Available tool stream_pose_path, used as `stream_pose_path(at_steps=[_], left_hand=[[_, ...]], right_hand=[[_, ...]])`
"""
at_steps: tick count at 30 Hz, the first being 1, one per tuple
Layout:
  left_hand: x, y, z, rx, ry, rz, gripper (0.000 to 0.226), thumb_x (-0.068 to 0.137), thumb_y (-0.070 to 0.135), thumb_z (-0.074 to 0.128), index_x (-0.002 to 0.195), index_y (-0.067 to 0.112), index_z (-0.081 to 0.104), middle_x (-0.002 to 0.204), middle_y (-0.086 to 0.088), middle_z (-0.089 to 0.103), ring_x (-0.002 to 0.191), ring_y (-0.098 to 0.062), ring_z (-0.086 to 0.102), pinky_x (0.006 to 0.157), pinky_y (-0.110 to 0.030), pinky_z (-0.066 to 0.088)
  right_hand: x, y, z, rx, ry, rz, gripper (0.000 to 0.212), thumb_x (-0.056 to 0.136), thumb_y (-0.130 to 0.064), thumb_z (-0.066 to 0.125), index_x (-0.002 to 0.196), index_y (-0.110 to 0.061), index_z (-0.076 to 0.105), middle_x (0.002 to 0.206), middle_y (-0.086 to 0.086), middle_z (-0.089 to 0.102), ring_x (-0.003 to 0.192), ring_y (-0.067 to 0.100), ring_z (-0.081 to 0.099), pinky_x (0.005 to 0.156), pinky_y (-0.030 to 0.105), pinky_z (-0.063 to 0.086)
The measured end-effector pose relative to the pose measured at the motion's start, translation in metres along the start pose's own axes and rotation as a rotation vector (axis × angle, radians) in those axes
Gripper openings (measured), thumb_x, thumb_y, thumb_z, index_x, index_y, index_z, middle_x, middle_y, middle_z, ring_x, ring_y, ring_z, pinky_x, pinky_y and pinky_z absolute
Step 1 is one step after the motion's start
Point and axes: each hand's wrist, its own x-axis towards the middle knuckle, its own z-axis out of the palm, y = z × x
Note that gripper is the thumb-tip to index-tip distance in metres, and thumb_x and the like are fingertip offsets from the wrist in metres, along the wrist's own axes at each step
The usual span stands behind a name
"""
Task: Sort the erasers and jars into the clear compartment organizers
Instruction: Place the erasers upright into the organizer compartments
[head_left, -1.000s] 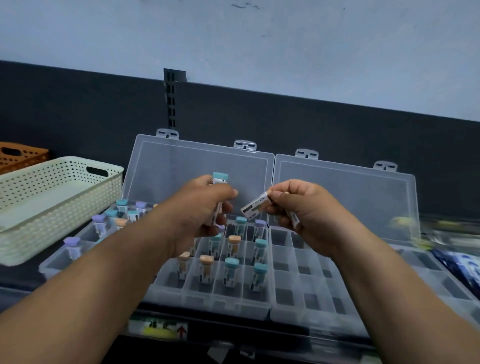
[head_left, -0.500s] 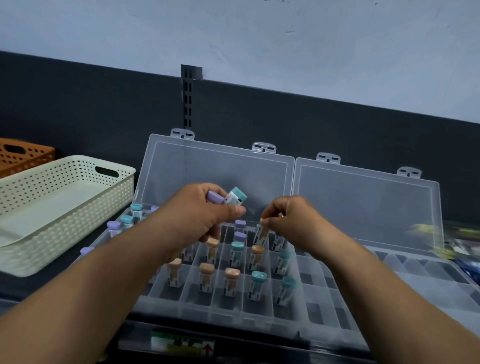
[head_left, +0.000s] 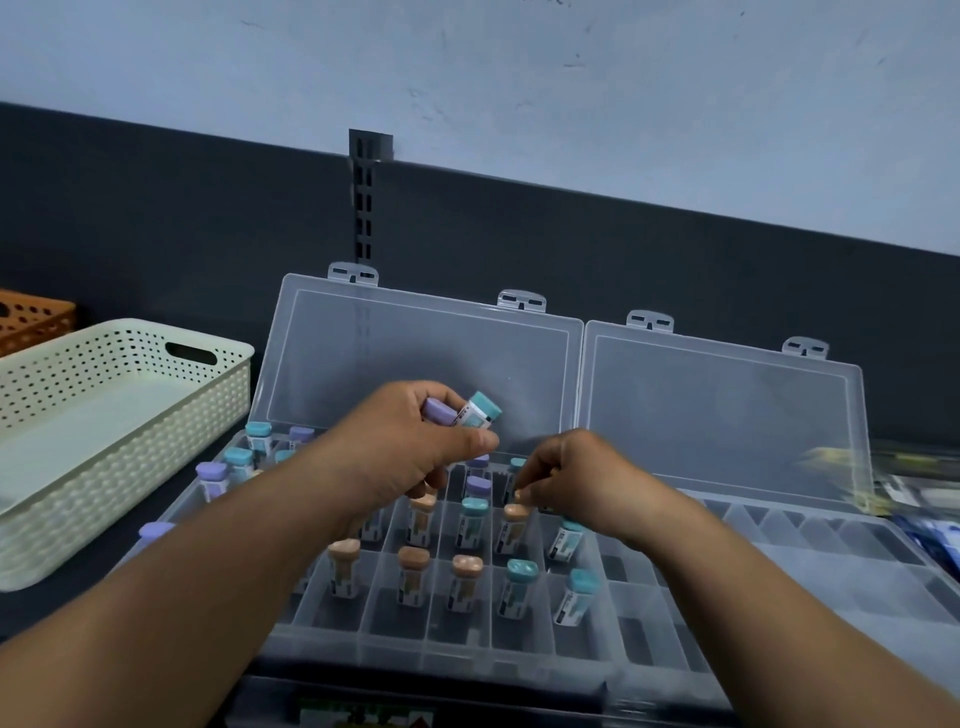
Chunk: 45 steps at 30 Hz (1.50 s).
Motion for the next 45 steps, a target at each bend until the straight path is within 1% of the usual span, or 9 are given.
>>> stream_pose_path(at_steps=[7, 11, 15, 20, 24, 30, 34, 38, 45], left_hand=[[0.005, 0.003, 0.006, -0.062, -0.038, -0.042, 0.014, 0.088, 0.027, 0.063, 0.093, 0.014, 0.064, 0.069, -0.002, 0.062, 0.054, -0.008, 0.058, 0.056, -0.025, 0.049], [0.006, 0.007, 0.01, -0.142, -0.055, -0.079, 0.012, 0.092, 0.025, 0.059, 0.095, 0.014, 0.062, 0.076, -0.003, 0.067, 0.058, -0.011, 0.067, 0.055, -0.025, 0.047], [0.008, 0.009, 0.014, -0.111, -0.064, -0.069, 0.016, 0.09, 0.03, 0.06, 0.095, 0.014, 0.063, 0.086, -0.007, 0.071, 0.073, -0.02, 0.072, 0.055, -0.026, 0.048], [0.013, 0.012, 0.023, -0.094, -0.048, -0.044, 0.009, 0.09, 0.025, 0.062, 0.094, 0.018, 0.066, 0.076, 0.0, 0.07, 0.059, -0.005, 0.064, 0.05, -0.018, 0.047], [0.018, 0.013, 0.029, -0.072, -0.051, -0.031, 0.013, 0.09, 0.024, 0.062, 0.102, 0.024, 0.065, 0.088, -0.001, 0.071, 0.076, -0.012, 0.067, 0.057, -0.022, 0.05], [0.021, 0.018, 0.037, -0.061, 0.0, -0.042, 0.012, 0.091, 0.023, 0.06, 0.097, 0.012, 0.062, 0.08, -0.004, 0.067, 0.061, -0.004, 0.064, 0.047, -0.015, 0.047], [0.021, 0.018, 0.037, -0.045, 0.028, -0.02, 0.008, 0.092, 0.019, 0.059, 0.091, 0.011, 0.062, 0.071, 0.0, 0.062, 0.05, 0.002, 0.06, 0.043, -0.009, 0.042], [0.02, 0.016, 0.036, 0.029, 0.039, 0.026, 0.006, 0.091, 0.015, 0.06, 0.094, 0.015, 0.065, 0.076, 0.002, 0.065, 0.06, -0.003, 0.059, 0.045, -0.008, 0.041], [0.018, 0.012, 0.036, 0.102, 0.028, 0.063, 0.004, 0.088, 0.016, 0.064, 0.089, 0.02, 0.064, 0.083, -0.001, 0.068, 0.076, -0.012, 0.062, 0.053, -0.017, 0.043]], right_hand=[[-0.004, 0.003, -0.014, 0.148, 0.02, -0.005, 0.014, 0.093, -0.014, 0.059, 0.092, -0.02, 0.071, 0.087, 0.002, 0.07, 0.072, 0.013, 0.061, 0.071, 0.03, 0.054], [-0.006, 0.008, -0.025, 0.551, -0.023, 0.053, 0.038, 0.09, 0.007, 0.047, 0.117, -0.013, 0.065, 0.109, 0.011, 0.068, 0.082, 0.018, 0.059, 0.053, 0.018, 0.046], [-0.011, 0.015, -0.035, 1.01, -0.067, 0.042, 0.055, 0.08, 0.028, 0.041, 0.118, -0.007, 0.059, 0.116, 0.011, 0.062, 0.093, 0.021, 0.066, 0.073, 0.026, 0.056], [-0.012, 0.024, -0.035, 1.187, -0.042, 0.006, 0.044, 0.081, 0.025, 0.051, 0.117, 0.002, 0.056, 0.098, 0.02, 0.069, 0.083, 0.025, 0.071, 0.08, 0.031, 0.058], [-0.015, 0.028, -0.036, 1.161, -0.025, -0.028, 0.025, 0.086, 0.014, 0.054, 0.106, 0.001, 0.061, 0.087, 0.015, 0.073, 0.079, 0.025, 0.07, 0.079, 0.035, 0.057], [-0.016, 0.031, -0.036, 0.803, 0.075, -0.058, 0.01, 0.09, -0.004, 0.061, 0.096, -0.011, 0.066, 0.086, 0.003, 0.074, 0.07, 0.009, 0.062, 0.061, 0.019, 0.048], [-0.013, 0.034, -0.033, 0.708, 0.135, -0.073, 0.009, 0.087, -0.002, 0.064, 0.094, -0.008, 0.067, 0.087, 0.013, 0.07, 0.078, 0.023, 0.064, 0.077, 0.031, 0.057], [-0.007, 0.037, -0.026, 0.591, 0.139, -0.067, 0.011, 0.084, -0.003, 0.07, 0.089, -0.013, 0.068, 0.088, 0.01, 0.073, 0.085, 0.026, 0.07, 0.083, 0.042, 0.058], [-0.006, 0.037, -0.02, 0.274, 0.184, -0.097, 0.013, 0.084, -0.014, 0.073, 0.081, -0.024, 0.066, 0.081, -0.003, 0.069, 0.074, 0.008, 0.063, 0.064, 0.017, 0.05]])
